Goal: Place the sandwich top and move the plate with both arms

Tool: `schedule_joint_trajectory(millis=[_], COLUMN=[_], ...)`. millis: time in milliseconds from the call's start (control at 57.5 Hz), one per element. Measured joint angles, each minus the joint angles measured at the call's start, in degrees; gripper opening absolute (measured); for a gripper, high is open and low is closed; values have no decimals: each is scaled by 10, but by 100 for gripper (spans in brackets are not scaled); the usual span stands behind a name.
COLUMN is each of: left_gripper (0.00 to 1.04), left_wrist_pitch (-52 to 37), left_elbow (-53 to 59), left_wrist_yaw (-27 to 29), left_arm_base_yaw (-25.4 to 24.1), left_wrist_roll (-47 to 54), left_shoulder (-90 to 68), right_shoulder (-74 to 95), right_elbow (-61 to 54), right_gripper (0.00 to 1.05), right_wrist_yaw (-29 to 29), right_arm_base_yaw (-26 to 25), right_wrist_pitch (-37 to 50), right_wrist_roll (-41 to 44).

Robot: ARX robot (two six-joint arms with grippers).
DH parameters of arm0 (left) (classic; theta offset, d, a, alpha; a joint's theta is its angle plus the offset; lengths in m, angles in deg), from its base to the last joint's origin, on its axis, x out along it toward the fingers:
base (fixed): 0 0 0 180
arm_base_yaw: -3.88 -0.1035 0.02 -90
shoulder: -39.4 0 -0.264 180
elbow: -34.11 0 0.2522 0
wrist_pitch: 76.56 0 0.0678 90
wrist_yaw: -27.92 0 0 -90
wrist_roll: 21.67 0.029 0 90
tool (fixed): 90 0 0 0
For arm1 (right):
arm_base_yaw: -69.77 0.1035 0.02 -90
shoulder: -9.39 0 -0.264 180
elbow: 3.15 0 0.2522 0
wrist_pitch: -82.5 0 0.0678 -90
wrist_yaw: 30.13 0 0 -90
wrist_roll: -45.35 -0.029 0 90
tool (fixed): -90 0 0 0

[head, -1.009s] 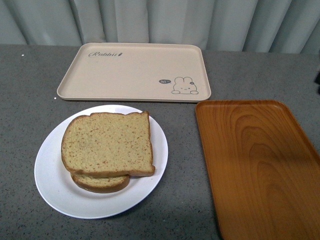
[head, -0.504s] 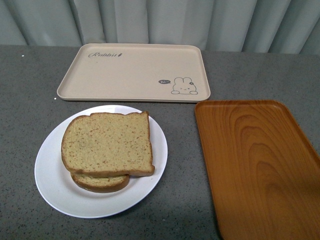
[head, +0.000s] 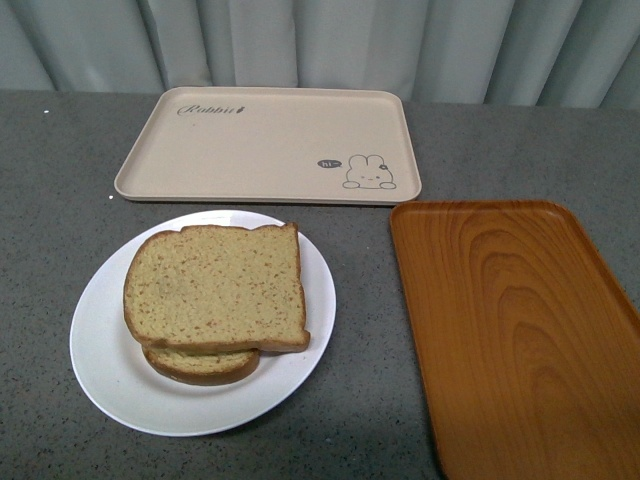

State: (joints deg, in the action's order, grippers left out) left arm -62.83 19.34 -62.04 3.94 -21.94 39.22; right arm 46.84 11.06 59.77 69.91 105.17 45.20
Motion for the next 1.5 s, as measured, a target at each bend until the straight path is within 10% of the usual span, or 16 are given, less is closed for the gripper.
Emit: schedule_joint_trajectory(millis=[1357,1496], left_gripper=[98,98], left_wrist_pitch=[0,76], left_elbow=[0,-35], left_wrist_yaw=[0,125], left_arm_base_yaw=[0,27], left_wrist_roll=[0,-69], left_shoulder=[0,-107], right_shoulder=[-371,-372], right_elbow=[-1,-1], right_gripper=[1,18], right_wrist_yaw=[2,1], right_arm_base_yaw=[0,0], right_wrist_pitch=[-361,-363], right_wrist_roll=[0,1])
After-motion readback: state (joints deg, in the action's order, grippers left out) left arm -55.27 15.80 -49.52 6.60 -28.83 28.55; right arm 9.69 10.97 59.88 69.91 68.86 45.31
